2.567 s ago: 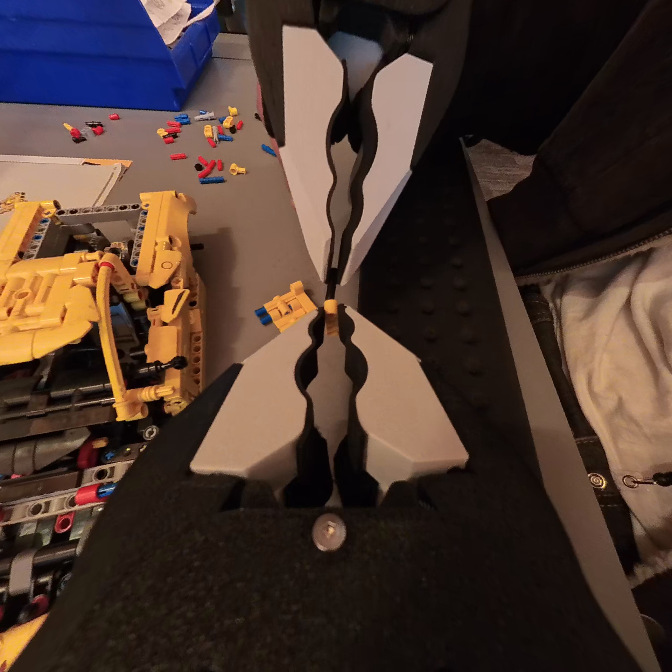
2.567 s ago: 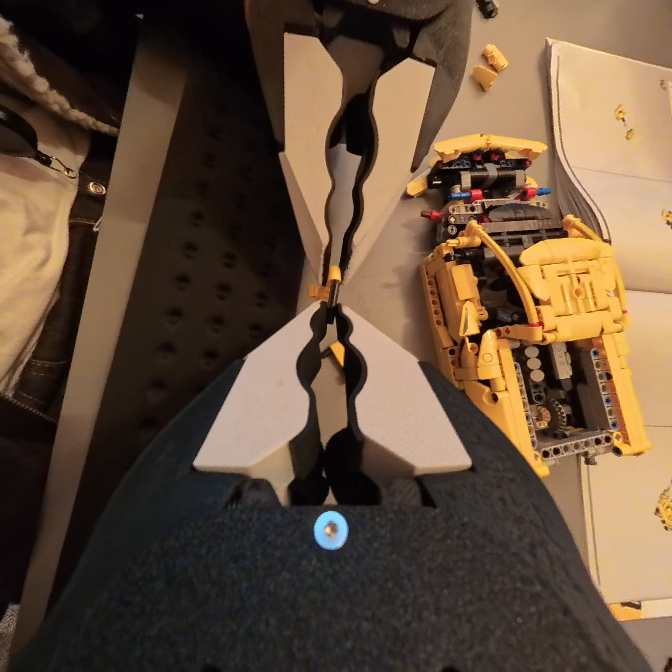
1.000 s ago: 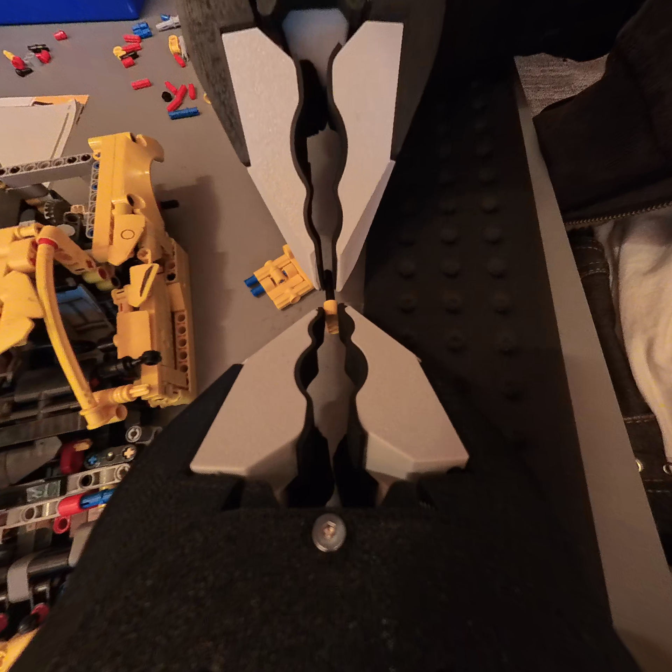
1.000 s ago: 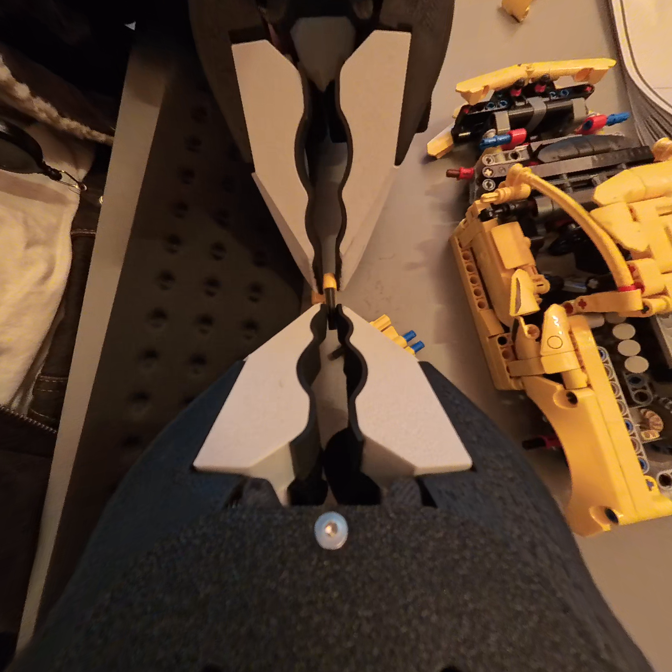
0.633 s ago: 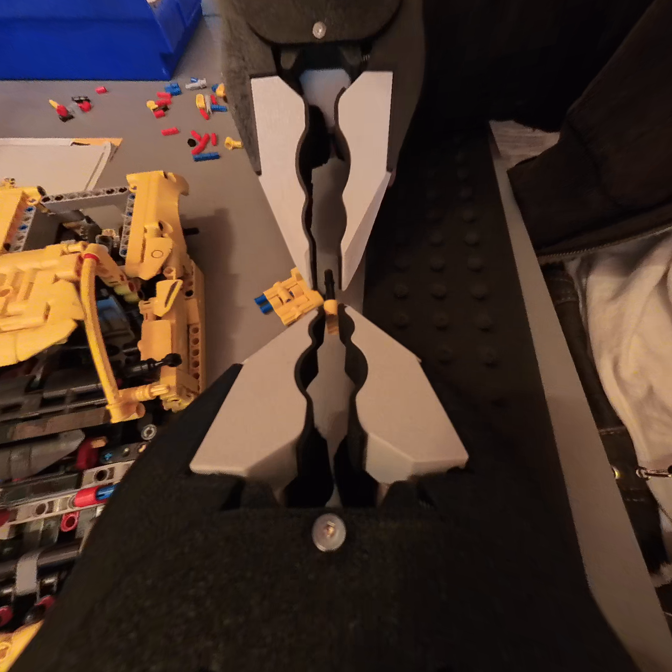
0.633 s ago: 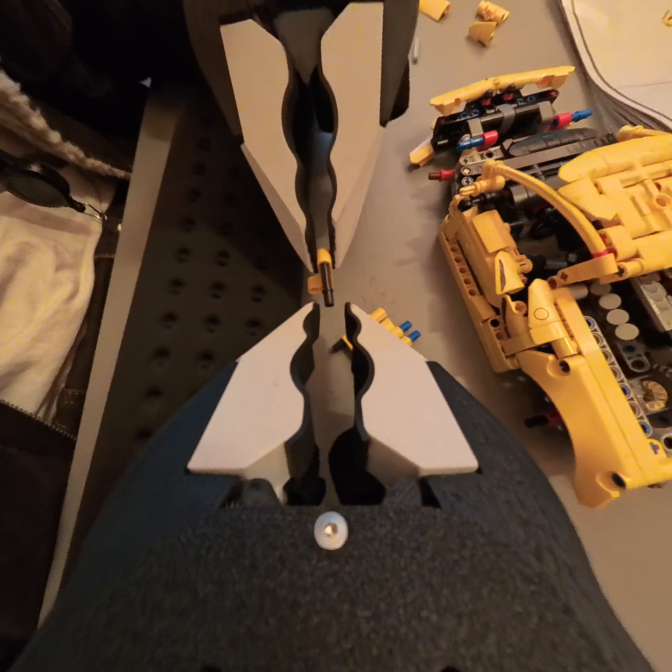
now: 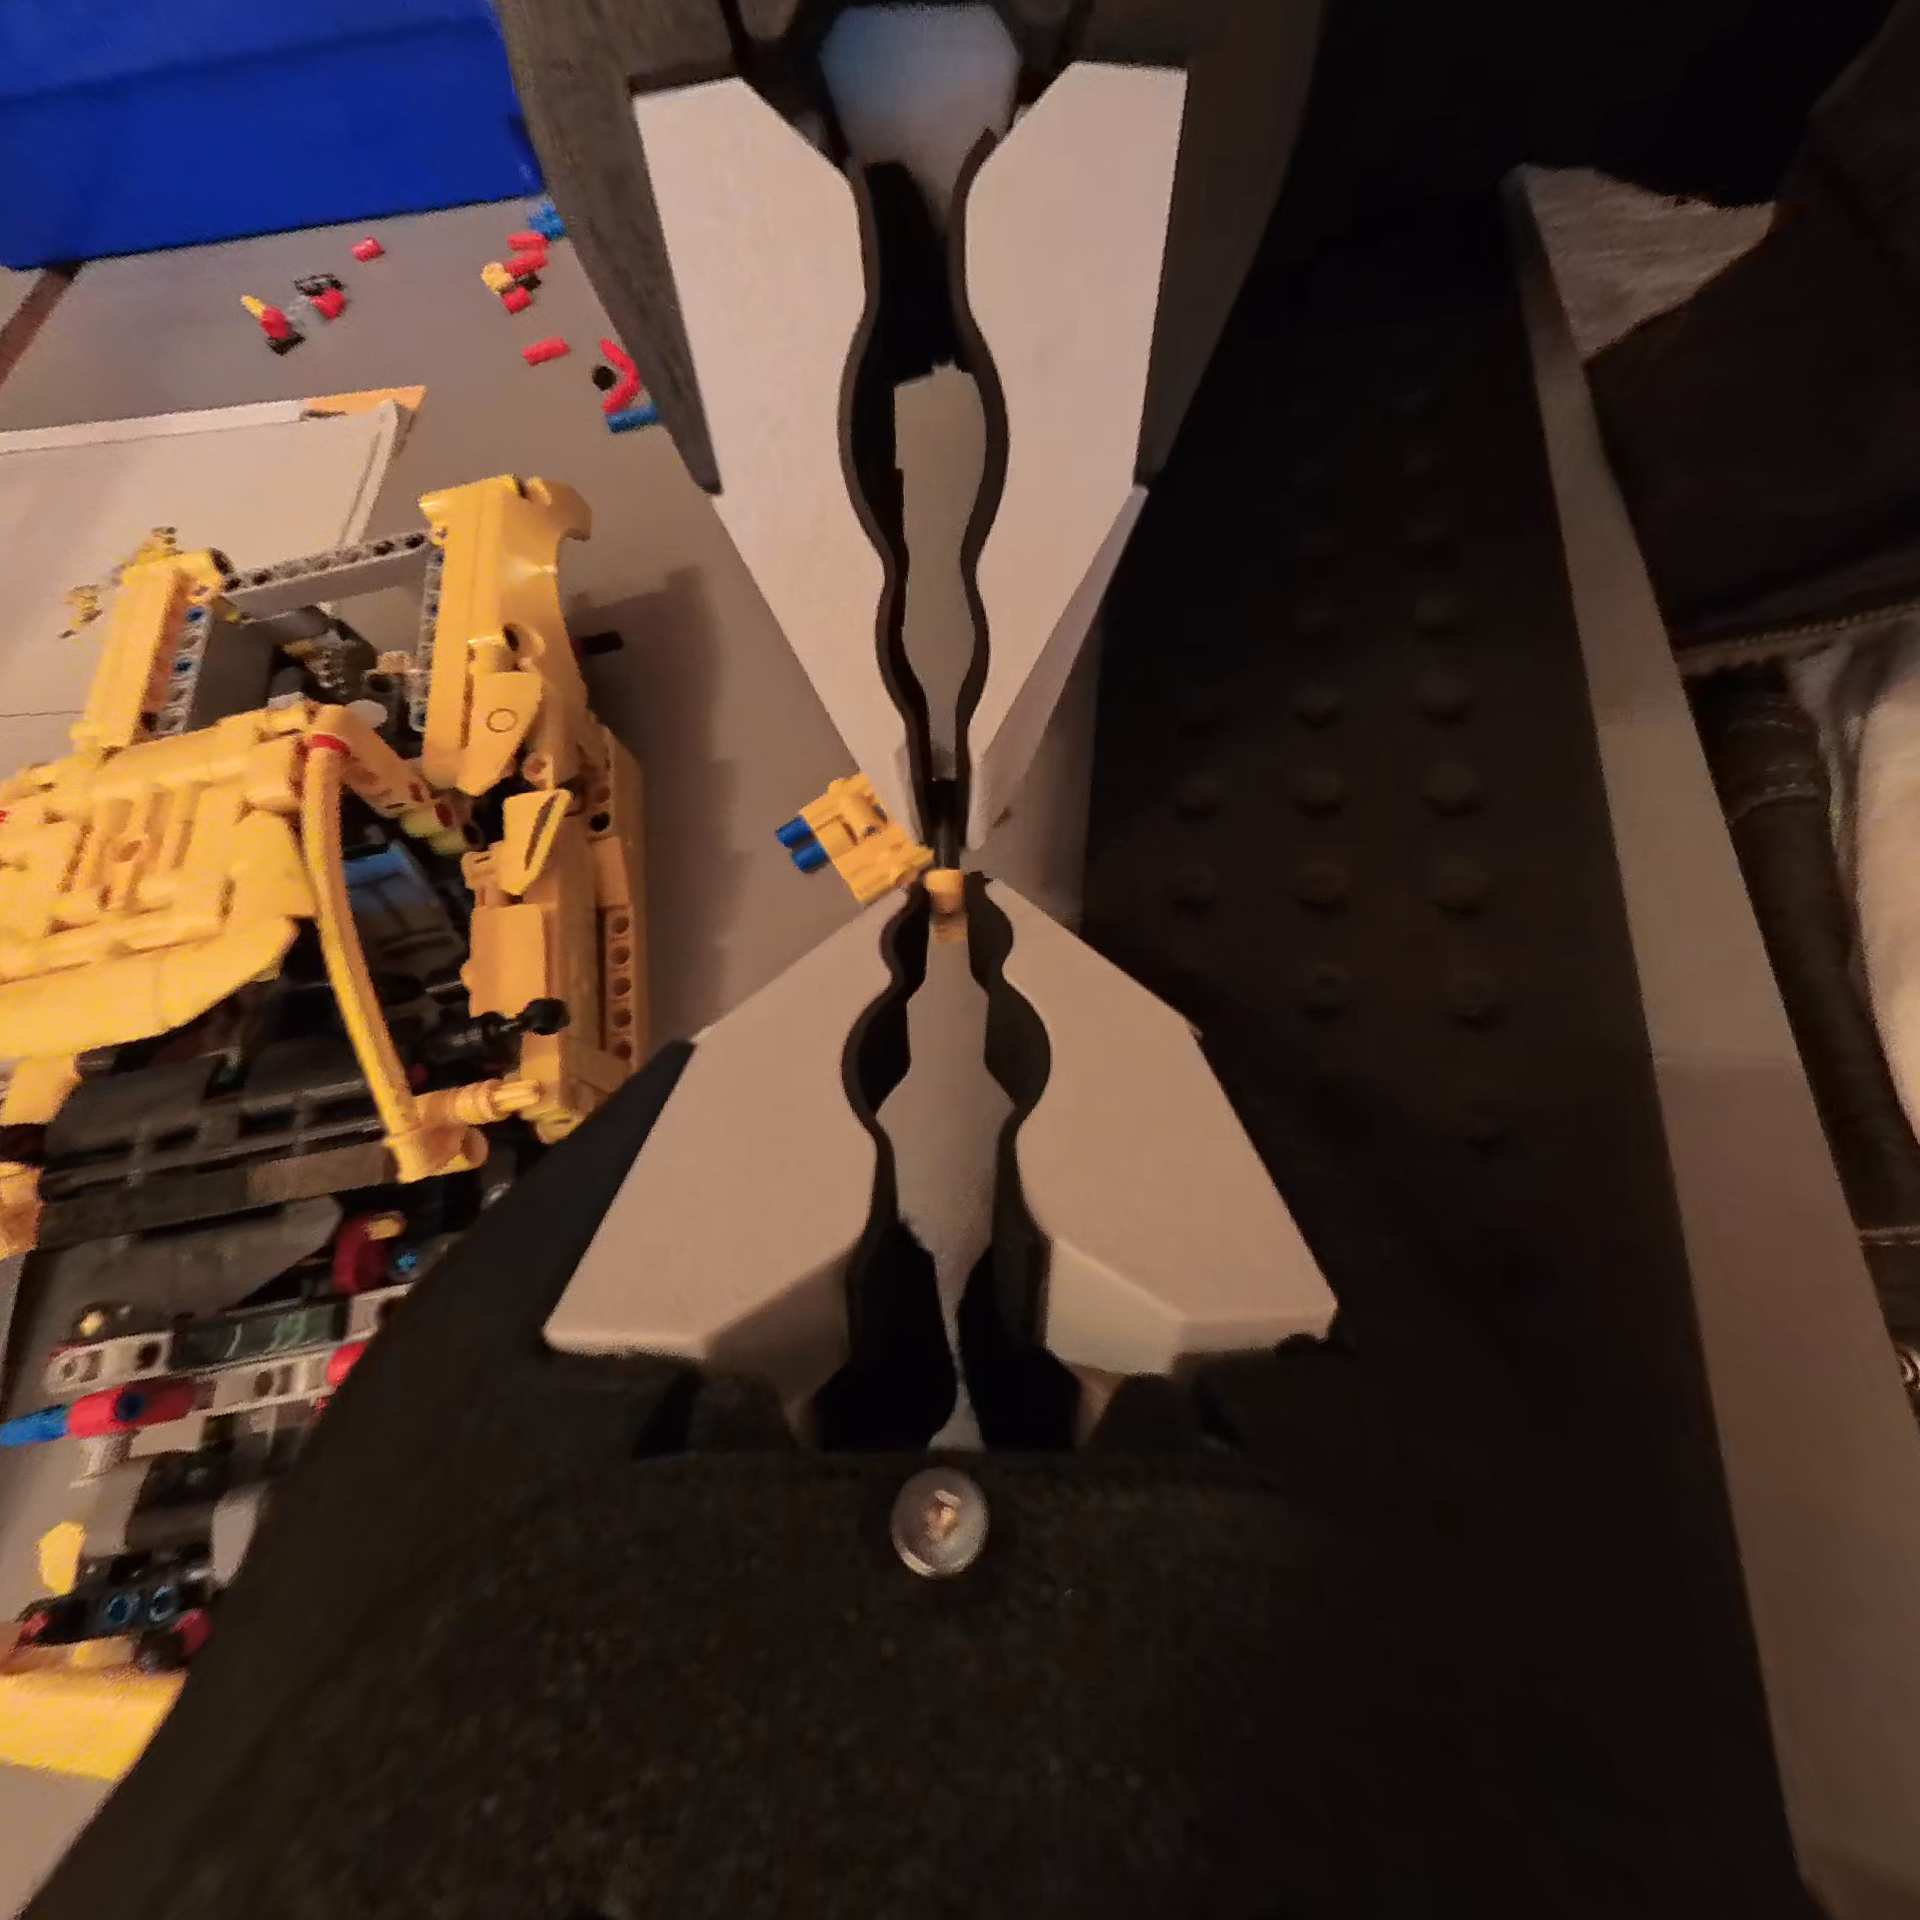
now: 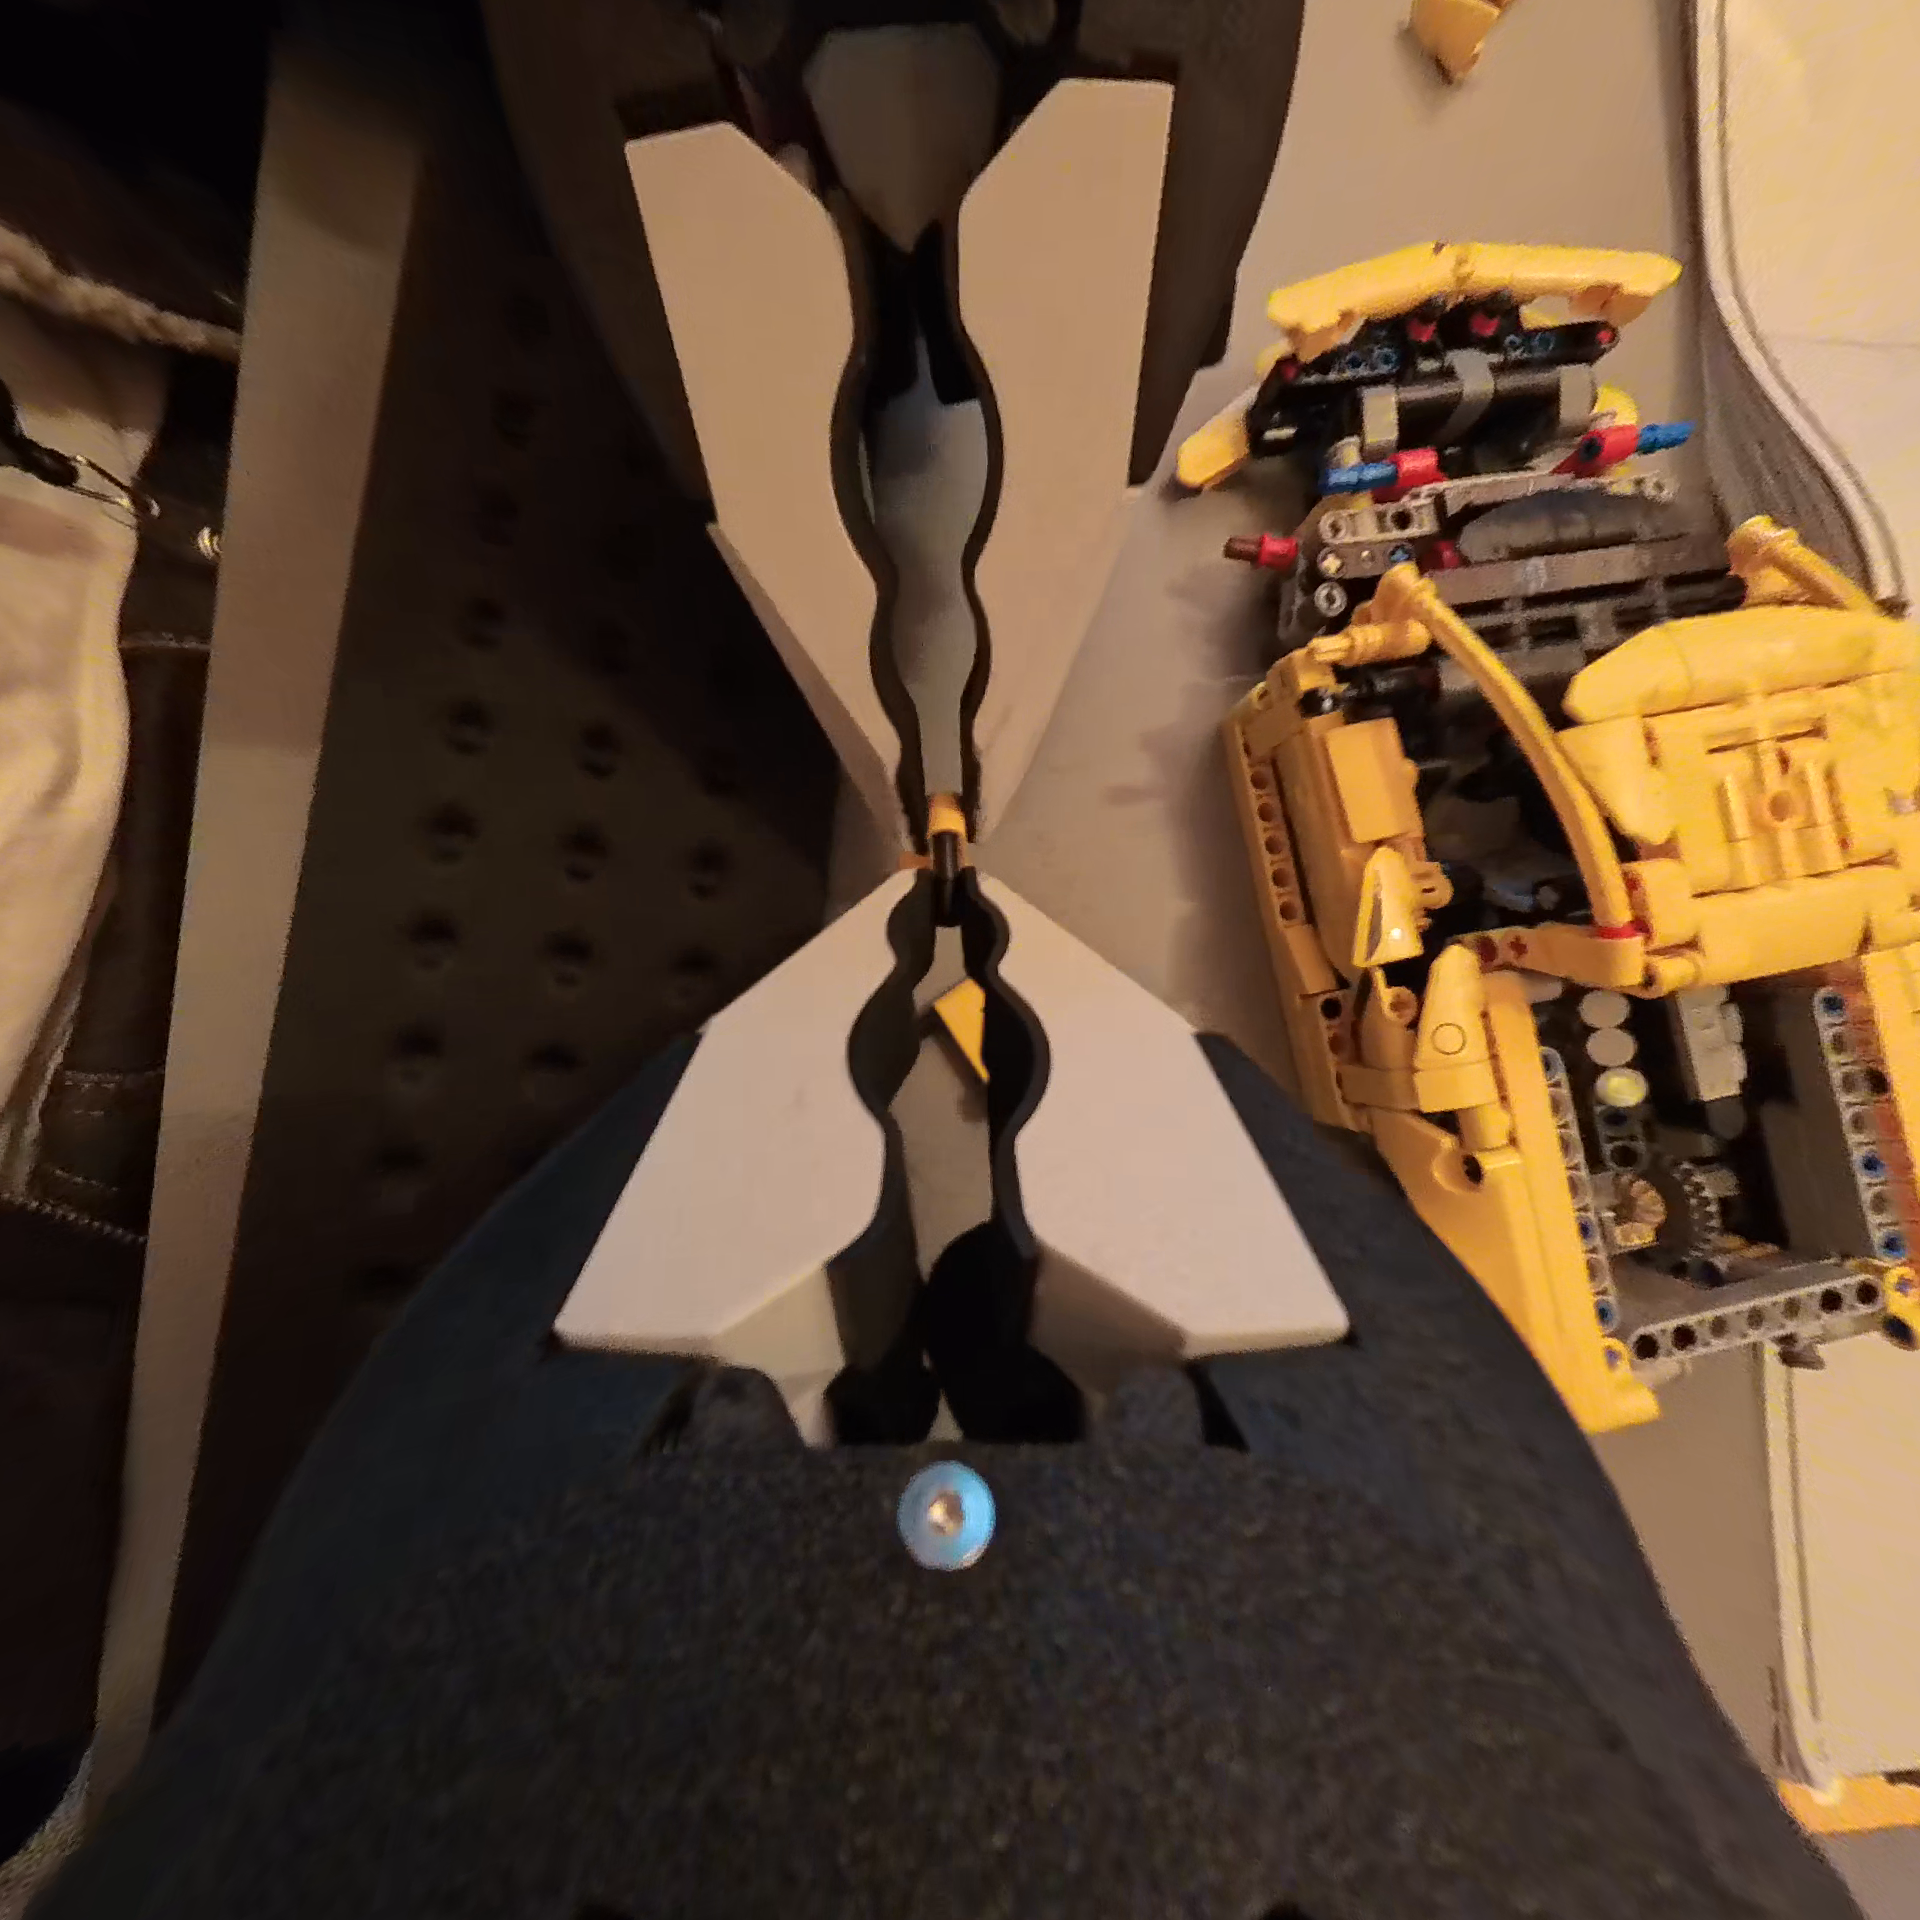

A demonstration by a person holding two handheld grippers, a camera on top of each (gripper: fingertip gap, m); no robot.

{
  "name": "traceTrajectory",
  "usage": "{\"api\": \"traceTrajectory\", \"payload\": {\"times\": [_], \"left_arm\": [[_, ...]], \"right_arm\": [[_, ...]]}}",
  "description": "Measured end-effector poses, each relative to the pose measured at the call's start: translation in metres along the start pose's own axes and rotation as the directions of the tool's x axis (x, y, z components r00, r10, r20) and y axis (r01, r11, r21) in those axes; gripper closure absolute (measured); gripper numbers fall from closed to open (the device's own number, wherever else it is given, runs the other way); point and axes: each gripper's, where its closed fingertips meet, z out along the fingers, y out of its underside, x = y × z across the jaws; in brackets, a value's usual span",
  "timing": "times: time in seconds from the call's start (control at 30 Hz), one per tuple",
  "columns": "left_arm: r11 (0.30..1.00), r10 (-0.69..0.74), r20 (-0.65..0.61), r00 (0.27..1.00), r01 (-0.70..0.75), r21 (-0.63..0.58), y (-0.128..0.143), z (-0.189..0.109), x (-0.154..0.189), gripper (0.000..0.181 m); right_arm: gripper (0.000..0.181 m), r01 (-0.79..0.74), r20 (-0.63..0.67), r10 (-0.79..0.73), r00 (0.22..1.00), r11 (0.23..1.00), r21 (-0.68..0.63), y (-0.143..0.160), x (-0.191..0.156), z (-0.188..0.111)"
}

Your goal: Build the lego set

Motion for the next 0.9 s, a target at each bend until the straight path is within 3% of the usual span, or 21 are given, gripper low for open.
{"api": "traceTrajectory", "payload": {"times": [0.27,0.4,0.5,0.6,0.7,0.9], "left_arm": [[1.000,-0.001,0.003,1.000,0.000,0.025,-0.005,-0.002,0.000,0.175],[0.990,-0.103,0.002,0.995,0.102,0.102,-0.012,-0.009,-0.011,0.174],[0.909,-0.323,-0.047,0.945,0.324,0.261,-0.025,-0.029,-0.035,0.174],[0.769,-0.480,-0.200,0.854,0.519,0.373,-0.037,-0.045,-0.046,0.174],[0.665,-0.522,-0.324,0.789,0.615,0.424,-0.044,-0.058,-0.050,0.174],[0.573,-0.549,-0.460,0.697,0.715,0.400,-0.045,-0.063,-0.049,0.174]], "right_arm": [[0.179,-0.017,0.021,0.016,1.000,0.999,0.048,-0.008,-0.001,-0.001],[0.176,-0.030,-0.067,0.040,0.997,0.989,0.144,-0.014,0.010,-0.009],[0.151,0.006,-0.300,0.065,0.952,0.973,0.230,-0.024,0.036,-0.026],[0.138,0.013,-0.386,0.129,0.913,0.939,0.345,-0.048,0.036,-0.019],[0.149,0.139,-0.577,0.113,0.809,0.917,0.374,-0.066,0.047,-0.023],[0.143,0.208,-0.650,0.107,0.753,0.897,0.389,-0.075,0.054,-0.038]]}}
